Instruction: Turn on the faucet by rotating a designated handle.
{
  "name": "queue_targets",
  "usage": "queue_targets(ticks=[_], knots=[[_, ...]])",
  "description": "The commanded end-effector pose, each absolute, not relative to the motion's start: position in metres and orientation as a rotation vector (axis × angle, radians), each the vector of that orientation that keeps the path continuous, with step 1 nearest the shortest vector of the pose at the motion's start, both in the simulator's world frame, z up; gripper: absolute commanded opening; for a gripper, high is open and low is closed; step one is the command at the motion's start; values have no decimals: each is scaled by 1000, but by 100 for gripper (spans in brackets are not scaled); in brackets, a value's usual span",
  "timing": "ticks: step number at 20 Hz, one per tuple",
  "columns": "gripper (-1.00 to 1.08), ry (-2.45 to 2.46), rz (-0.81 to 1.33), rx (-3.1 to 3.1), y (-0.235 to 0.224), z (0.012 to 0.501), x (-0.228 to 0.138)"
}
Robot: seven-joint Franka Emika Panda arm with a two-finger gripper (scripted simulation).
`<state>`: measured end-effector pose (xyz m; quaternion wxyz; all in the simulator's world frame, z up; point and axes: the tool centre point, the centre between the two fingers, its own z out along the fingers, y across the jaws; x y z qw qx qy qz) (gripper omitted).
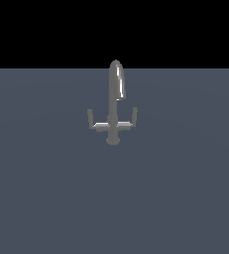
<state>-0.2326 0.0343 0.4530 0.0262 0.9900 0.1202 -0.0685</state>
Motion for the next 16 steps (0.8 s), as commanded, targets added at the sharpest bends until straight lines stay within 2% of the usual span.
queue_targets(ticks=[1,16], knots=[[-100,460,-245,3021,32,451,-227],[-100,1059,-515,2687,19,433,-183]])
